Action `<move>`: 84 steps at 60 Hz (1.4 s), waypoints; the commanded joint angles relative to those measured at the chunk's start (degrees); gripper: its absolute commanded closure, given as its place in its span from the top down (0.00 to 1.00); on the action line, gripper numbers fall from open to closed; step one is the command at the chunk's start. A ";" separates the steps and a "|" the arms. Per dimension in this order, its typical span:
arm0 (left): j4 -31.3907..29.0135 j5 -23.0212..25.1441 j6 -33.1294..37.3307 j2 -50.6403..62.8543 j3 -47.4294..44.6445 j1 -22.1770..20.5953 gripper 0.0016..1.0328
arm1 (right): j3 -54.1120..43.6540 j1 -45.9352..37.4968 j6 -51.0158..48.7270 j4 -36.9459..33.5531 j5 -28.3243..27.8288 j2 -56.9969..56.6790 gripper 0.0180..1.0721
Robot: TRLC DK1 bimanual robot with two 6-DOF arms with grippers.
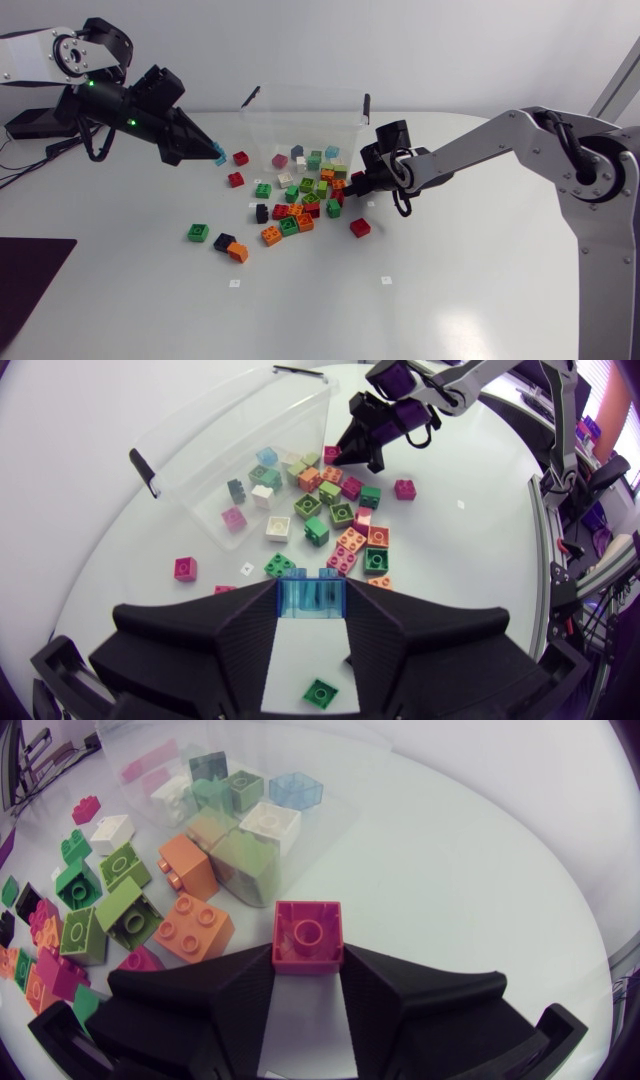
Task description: Place the duplo bricks in the container
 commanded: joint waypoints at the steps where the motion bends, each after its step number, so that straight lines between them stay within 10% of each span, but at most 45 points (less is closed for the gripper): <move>1: 0.78 0.96 -4.21 0.05 3.75 -0.56 0.31 | -0.90 -0.51 0.21 -0.59 0.05 0.23 0.32; 65: 10.36 -3.17 -27.59 29.14 39.08 -6.10 0.32 | -4.33 1.60 3.20 -11.05 -1.36 -27.55 0.31; 68: 10.45 -4.49 -27.68 29.67 39.43 -6.89 0.38 | -3.36 1.86 3.29 -11.58 -1.36 -27.46 0.31; 74: 10.89 -6.60 -27.77 29.93 39.43 -7.42 0.90 | -0.73 2.74 3.55 -12.63 -1.18 -26.84 0.31; 84: 10.89 -7.39 -27.68 29.23 39.26 -4.26 0.95 | 3.93 3.62 4.52 -14.30 -1.18 -24.74 0.31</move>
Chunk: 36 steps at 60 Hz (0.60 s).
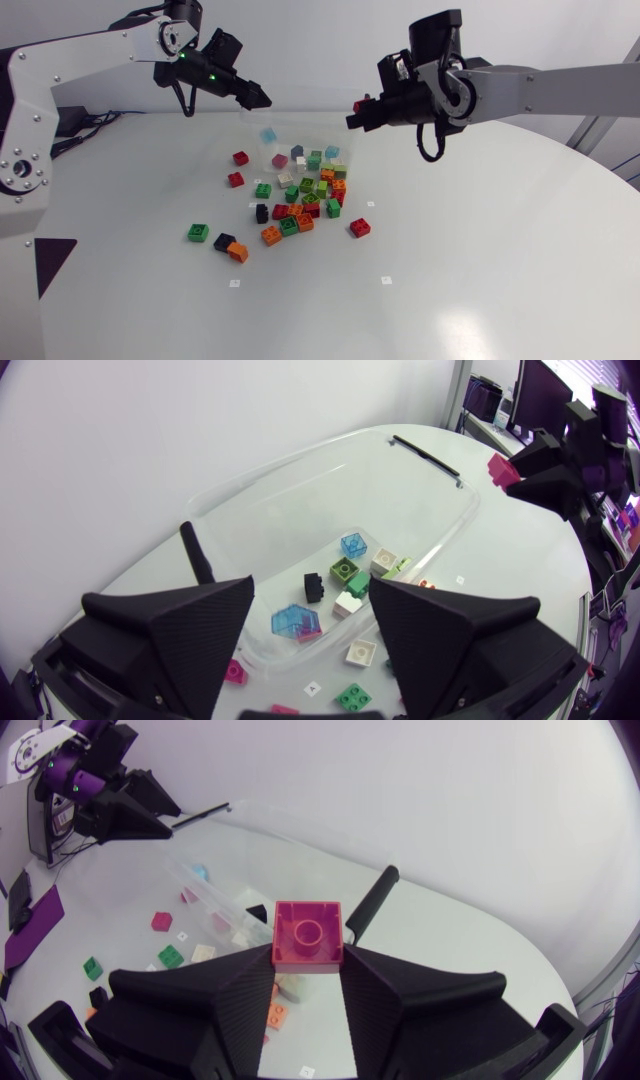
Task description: Place the duplo bricks in the container
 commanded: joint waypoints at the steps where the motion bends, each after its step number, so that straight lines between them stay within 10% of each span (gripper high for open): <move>1: 0.51 -0.37 -1.39 0.37 1.90 2.61 0.95 | 3.19 0.71 1.63 -0.86 -0.11 2.00 0.31; 36: 1.91 3.76 2.83 -2.09 -8.21 14.56 0.95 | 15.14 2.82 3.22 -1.48 1.12 13.16 0.31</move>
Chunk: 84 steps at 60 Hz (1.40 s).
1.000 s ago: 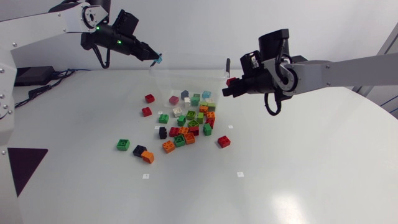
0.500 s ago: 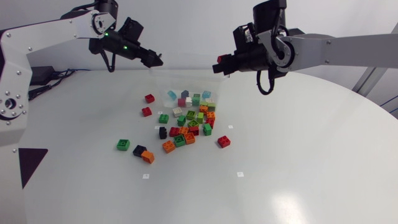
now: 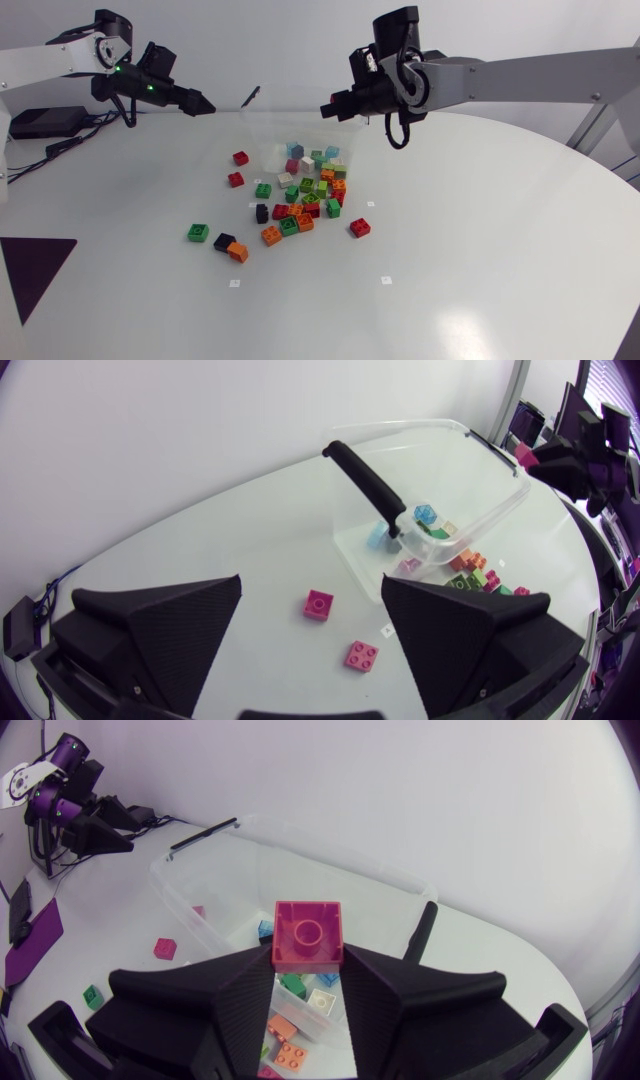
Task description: Place the duplo bricks in the container
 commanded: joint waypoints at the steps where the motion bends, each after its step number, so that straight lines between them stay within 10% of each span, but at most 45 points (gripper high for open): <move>1: 0.58 1.07 1.35 -0.47 -1.98 0.97 0.95 | 2.29 0.31 1.69 -0.25 0.44 2.52 0.31; 11: 1.28 1.16 3.02 1.03 -3.65 1.49 0.95 | 5.02 -0.04 1.78 -0.52 0.88 5.42 0.34; 26: 1.37 1.16 7.32 5.42 -3.03 1.67 0.95 | 8.80 -0.13 1.69 -3.07 1.23 6.74 0.83; 84: 1.37 1.78 14.71 21.68 9.71 -1.85 0.95 | -19.68 -3.12 1.34 1.42 -2.20 -20.25 0.87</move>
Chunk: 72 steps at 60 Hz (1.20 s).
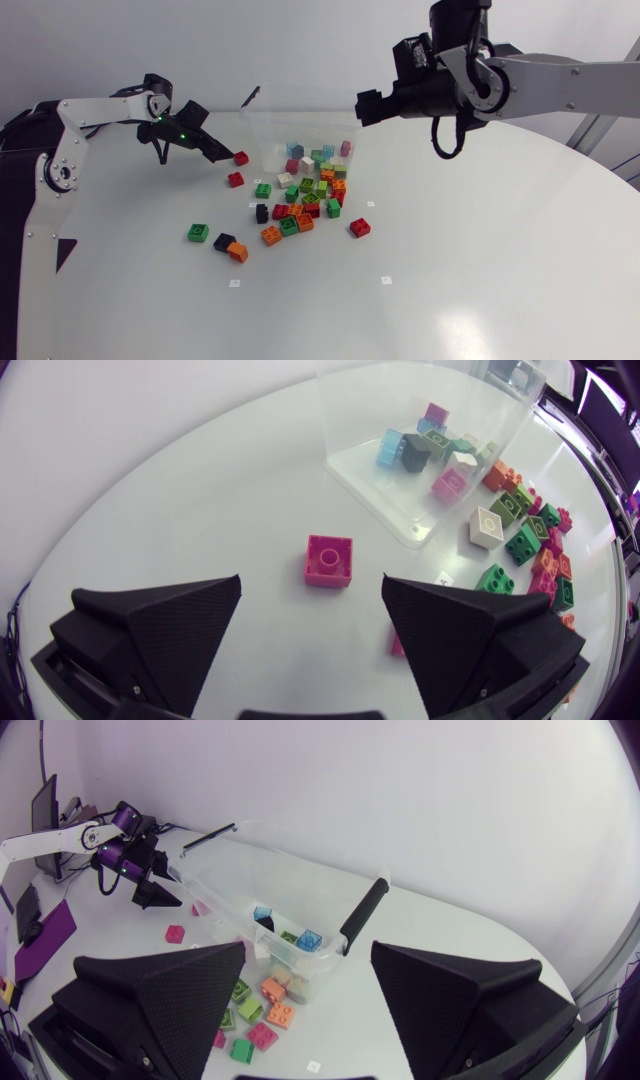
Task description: Place the duplo bricks in the container
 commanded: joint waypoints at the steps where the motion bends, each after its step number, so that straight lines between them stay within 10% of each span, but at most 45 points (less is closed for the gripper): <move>1: 0.17 0.73 1.77 3.04 2.11 -0.67 0.95 | -2.98 -0.28 1.16 1.37 -0.60 -2.50 0.87; 52: 0.26 1.08 1.77 11.03 10.98 -3.57 0.91 | -27.42 -0.45 -1.39 3.57 -3.94 -15.16 0.87; 61: -0.27 1.08 1.94 11.65 10.54 -3.83 0.75 | -29.88 -0.19 -1.56 3.57 -4.03 -15.68 0.87; 68: -1.15 0.99 1.94 12.09 10.63 -3.74 0.35 | -31.55 1.31 -1.48 3.92 -4.03 -15.16 0.87; 72: -2.20 0.81 2.29 12.09 10.54 -3.57 0.32 | -31.46 2.10 -1.56 3.75 -3.94 -14.63 0.87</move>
